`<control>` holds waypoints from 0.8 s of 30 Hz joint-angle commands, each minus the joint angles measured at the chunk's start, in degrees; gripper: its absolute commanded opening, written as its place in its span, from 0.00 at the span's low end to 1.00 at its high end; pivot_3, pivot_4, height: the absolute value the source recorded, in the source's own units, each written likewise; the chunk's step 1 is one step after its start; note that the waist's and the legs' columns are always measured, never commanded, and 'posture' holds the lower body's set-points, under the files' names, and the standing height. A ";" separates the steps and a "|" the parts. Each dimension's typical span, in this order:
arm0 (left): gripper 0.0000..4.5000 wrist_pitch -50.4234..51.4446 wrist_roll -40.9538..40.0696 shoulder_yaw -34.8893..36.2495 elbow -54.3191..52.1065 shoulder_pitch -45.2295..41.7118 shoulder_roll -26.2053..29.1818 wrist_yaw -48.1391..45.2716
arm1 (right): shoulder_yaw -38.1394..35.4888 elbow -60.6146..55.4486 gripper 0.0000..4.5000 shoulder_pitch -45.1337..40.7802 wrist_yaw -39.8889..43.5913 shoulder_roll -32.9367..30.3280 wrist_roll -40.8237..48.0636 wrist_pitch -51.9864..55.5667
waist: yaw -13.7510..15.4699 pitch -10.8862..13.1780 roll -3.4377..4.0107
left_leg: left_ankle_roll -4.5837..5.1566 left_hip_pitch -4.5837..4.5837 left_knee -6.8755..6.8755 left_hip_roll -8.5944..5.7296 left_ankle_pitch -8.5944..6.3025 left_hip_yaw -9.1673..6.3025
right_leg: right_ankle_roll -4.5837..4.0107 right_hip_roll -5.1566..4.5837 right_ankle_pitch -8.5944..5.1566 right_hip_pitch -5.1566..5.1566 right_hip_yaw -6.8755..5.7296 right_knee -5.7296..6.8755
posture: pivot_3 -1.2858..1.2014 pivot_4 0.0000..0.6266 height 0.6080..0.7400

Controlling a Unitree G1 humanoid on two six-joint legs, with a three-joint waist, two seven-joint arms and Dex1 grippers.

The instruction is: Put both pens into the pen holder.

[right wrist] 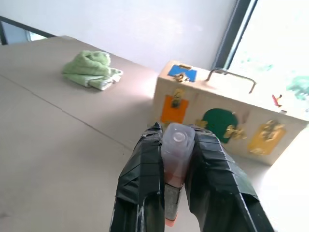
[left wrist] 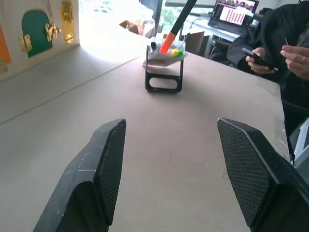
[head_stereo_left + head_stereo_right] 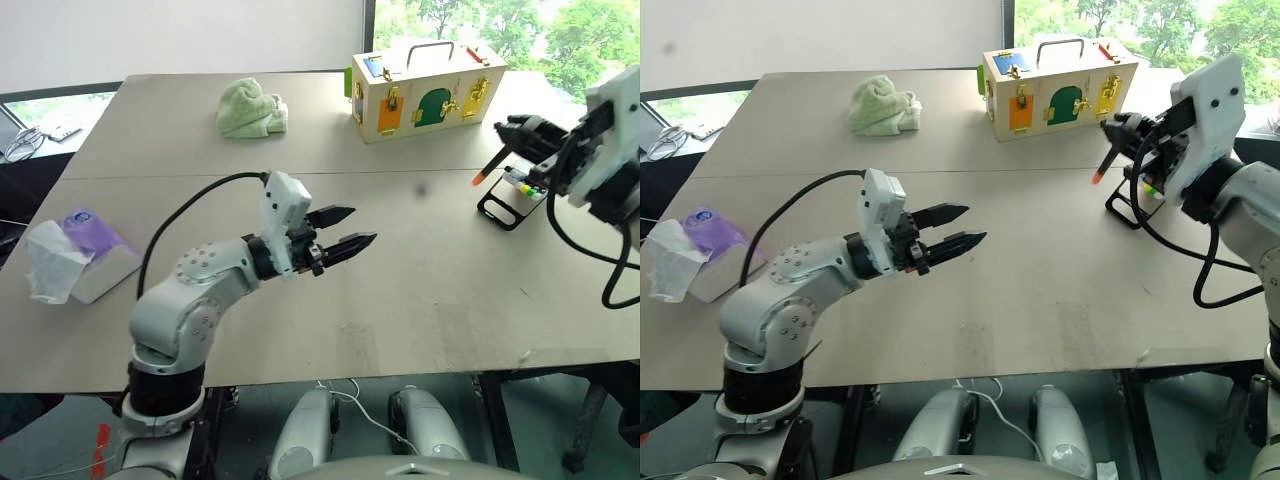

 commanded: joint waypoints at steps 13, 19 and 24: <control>0.68 -9.36 0.48 -3.64 0.52 -0.59 0.33 -1.12 | 7.91 4.45 0.03 3.42 2.66 -1.39 -24.13 -12.16 | 0.01 0.00 0.00 | 0.00 0.01 0.02 0.03 0.00 0.14 | 0.01 -0.01 0.01 -0.01 0.08 -0.03 | 0.52 0.24 1.00; 0.68 -8.15 -1.43 -3.57 0.11 -1.16 0.78 -1.69 | 10.45 9.48 0.03 5.27 2.88 0.01 -31.38 -19.08 | 0.00 0.00 0.00 | 0.00 0.02 0.01 0.03 0.00 0.13 | 0.01 0.00 0.01 -0.01 0.04 -0.02 | 0.52 0.24 1.00; 0.68 -7.11 -3.04 -3.38 -0.05 -1.61 1.45 -2.10 | 13.34 14.25 0.03 5.70 3.47 1.60 -37.48 -24.84 | -0.05 0.00 0.01 | 0.00 0.04 0.02 0.03 0.00 0.20 | 0.02 0.02 0.01 -0.02 0.02 -0.01 | 0.52 0.24 1.00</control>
